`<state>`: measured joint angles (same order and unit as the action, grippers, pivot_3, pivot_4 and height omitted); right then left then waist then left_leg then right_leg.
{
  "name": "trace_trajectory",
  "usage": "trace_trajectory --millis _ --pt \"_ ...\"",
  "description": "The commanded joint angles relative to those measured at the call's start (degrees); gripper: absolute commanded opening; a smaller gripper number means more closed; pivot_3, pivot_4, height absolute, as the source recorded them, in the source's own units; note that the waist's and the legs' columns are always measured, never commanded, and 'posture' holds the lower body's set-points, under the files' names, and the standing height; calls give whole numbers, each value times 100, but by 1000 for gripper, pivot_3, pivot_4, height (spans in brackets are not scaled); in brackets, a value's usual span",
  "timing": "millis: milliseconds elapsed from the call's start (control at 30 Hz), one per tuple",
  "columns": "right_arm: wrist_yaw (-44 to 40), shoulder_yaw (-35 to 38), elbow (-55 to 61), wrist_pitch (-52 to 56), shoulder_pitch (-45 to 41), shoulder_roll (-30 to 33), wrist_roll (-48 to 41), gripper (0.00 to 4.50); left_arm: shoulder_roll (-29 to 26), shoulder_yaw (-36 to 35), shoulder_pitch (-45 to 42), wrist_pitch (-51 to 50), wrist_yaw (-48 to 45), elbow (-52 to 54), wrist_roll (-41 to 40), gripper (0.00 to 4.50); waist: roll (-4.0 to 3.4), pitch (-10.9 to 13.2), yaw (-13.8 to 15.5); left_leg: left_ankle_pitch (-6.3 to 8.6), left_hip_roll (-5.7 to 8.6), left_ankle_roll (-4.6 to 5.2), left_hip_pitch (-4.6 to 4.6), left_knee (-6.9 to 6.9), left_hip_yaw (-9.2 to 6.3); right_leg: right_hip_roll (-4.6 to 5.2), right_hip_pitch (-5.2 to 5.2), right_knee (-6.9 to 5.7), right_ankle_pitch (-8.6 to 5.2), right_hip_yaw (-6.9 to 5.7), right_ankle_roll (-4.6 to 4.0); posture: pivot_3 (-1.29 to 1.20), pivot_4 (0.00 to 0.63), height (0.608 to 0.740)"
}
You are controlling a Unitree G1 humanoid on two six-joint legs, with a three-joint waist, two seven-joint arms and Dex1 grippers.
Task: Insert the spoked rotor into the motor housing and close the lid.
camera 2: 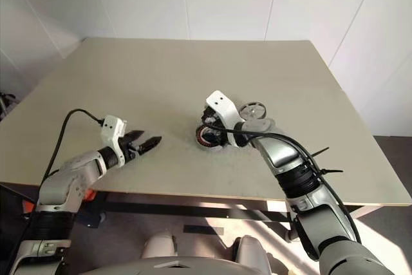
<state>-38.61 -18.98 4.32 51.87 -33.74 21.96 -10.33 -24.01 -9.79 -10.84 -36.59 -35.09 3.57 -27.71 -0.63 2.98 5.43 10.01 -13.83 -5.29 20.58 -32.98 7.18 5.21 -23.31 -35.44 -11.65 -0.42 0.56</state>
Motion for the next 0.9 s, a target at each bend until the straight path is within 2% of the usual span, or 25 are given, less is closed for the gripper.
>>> trace_trajectory --millis 33,200,300,333,900 --pt "-35 160 184 26 -124 -44 -127 1941 -18 -268 -267 -214 -132 523 -559 4432 0 0 4 0 0 0 0 0 0 0 0 0 0 0 0 0 0 740" --pt "63 79 -18 -68 -90 -53 -11 252 -94 -119 -279 -319 -126 647 -597 4432 0 0 -11 0 1 0 -1 0 1 0 0 0 0 -1 0 0 0 740" --pt "101 125 -127 -93 -101 -61 14 252 -96 -82 -233 -312 -103 630 -562 4432 0 0 -12 -1 0 -2 0 0 1 -1 -1 0 0 -1 0 0 0 740" --pt "125 164 -186 -105 -122 -66 21 117 -93 -71 -212 -316 -102 640 -559 4432 0 0 -10 -3 0 -5 1 1 1 -1 -2 0 0 -1 0 0 0 740" --pt "215 -57 -556 -253 70 -230 216 117 -121 28 -145 -273 45 506 -380 4432 0 0 -10 -3 0 -4 3 0 0 -1 -1 2 0 -2 0 0 0 740"
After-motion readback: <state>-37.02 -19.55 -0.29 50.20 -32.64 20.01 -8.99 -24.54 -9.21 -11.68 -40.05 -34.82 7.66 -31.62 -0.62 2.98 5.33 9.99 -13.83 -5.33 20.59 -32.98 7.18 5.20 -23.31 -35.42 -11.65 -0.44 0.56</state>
